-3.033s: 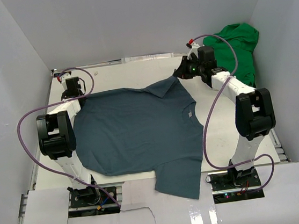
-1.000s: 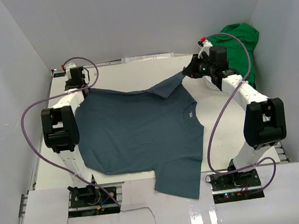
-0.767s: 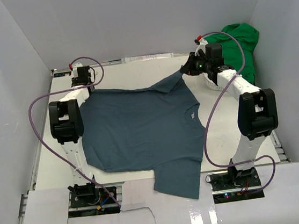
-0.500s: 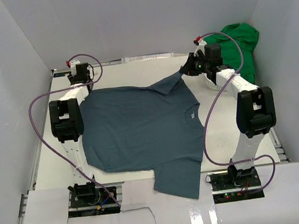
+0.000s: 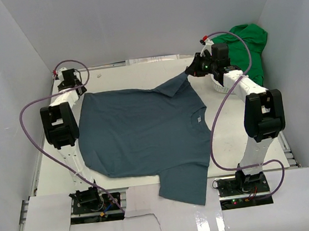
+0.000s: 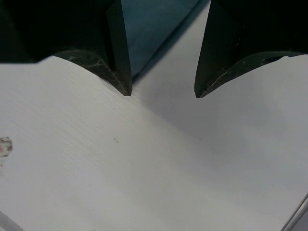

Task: Fold and stack the t-shirts
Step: Fold the flattened tshirt in 1/3 of the way

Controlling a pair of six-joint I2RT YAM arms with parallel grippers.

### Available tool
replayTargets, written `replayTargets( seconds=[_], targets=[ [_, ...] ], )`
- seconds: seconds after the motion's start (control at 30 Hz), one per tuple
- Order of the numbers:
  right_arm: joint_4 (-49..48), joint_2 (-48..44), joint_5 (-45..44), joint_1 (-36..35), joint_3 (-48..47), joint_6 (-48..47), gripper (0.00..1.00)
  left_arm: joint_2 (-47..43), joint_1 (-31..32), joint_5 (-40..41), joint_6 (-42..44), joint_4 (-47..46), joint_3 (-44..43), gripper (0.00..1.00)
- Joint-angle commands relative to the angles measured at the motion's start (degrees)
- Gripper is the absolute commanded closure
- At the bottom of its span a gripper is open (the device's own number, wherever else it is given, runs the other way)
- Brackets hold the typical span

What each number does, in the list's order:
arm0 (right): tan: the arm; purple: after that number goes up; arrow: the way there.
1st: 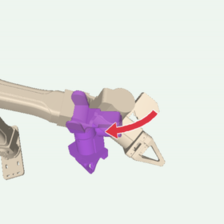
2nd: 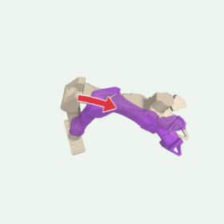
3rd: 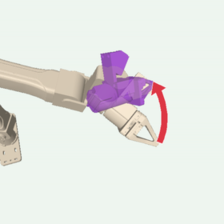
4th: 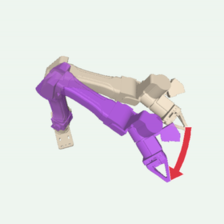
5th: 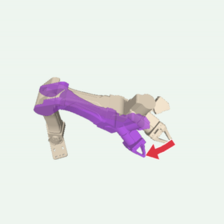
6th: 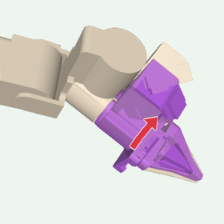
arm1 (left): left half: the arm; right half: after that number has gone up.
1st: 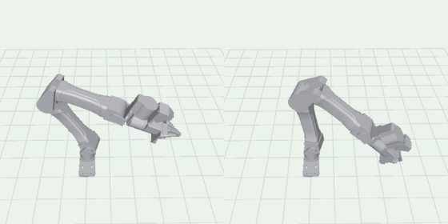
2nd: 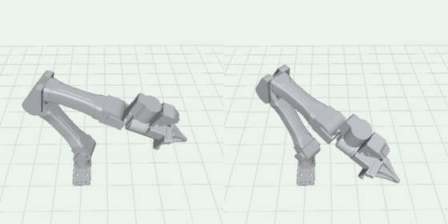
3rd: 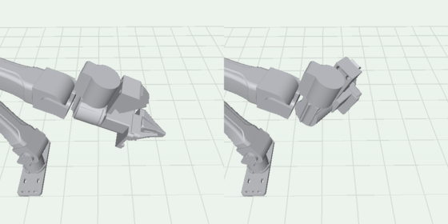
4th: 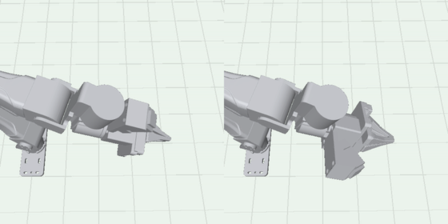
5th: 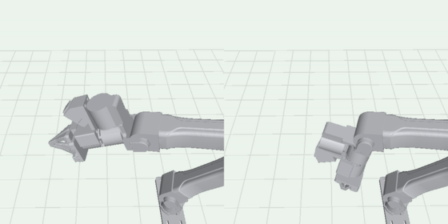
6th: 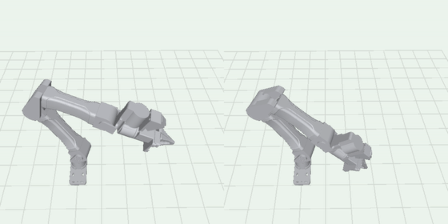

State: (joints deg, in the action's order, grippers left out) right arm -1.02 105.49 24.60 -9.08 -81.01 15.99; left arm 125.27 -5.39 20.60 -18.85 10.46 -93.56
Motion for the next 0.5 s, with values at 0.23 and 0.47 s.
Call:
replayTargets(
  seconds=[0.23,0.47],
  targets=[
    [-2.2,0.5,1.6,0.2,-2.0,-0.2,0.92,-3.3,-11.5,-28.2,-13.9,1.4,2.6,0.36],
    [-2.1,0.2,1.2,0.2,-1.5,-0.3,0.92,-0.2,-13.9,-38.8,-18.6,0.2,1.4,0.37]
  ],
)
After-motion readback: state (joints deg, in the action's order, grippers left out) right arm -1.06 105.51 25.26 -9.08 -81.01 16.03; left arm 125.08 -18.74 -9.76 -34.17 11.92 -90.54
